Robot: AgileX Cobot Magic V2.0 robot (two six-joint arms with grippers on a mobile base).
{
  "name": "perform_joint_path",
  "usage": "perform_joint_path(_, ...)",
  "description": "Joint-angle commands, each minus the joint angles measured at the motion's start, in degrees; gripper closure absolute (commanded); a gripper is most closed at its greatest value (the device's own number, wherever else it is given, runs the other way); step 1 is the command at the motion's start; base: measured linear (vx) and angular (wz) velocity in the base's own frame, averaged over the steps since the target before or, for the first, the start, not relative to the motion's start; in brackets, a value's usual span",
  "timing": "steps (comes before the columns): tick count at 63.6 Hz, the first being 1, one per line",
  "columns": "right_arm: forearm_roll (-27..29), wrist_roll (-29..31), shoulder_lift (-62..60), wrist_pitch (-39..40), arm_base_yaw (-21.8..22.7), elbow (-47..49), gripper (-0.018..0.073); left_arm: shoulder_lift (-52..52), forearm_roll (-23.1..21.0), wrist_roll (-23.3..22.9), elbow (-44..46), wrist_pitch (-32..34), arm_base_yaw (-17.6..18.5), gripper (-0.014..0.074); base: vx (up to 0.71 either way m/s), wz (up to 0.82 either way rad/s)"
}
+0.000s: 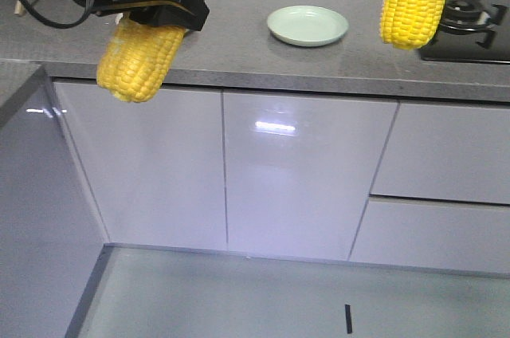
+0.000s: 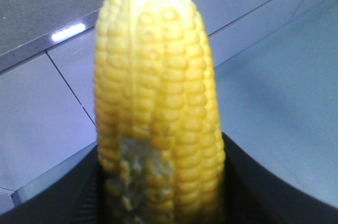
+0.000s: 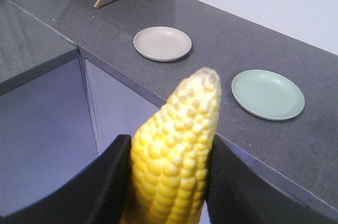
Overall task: Distribute corn equally
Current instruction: 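Drive the base along the counter holding both corn cobs aloft, then drive the base up to the empty beige and pale green plates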
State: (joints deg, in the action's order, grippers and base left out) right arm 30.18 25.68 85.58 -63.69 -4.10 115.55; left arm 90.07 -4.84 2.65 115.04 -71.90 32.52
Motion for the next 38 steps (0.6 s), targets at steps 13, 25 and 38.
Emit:
perform_joint_path(13, 1.54, 0.09, -1.93, 3.83, 0.24, 1.44, 0.0561, -2.23, -0.50, -0.18, 1.79, 3.06, 0.16, 0.0603, -0.08, -0.30)
perform_joint_path(25, 1.54, 0.09, -1.93, 3.83, 0.24, 1.44, 0.0561, -2.23, -0.50, -0.18, 1.79, 3.06, 0.16, 0.0603, -0.07, -0.25)
perform_joint_path(38, 1.54, 0.09, -1.93, 3.83, 0.24, 1.44, 0.0561, -2.23, -0.50, -0.18, 1.79, 3.06, 0.16, 0.0603, -0.04, -0.15)
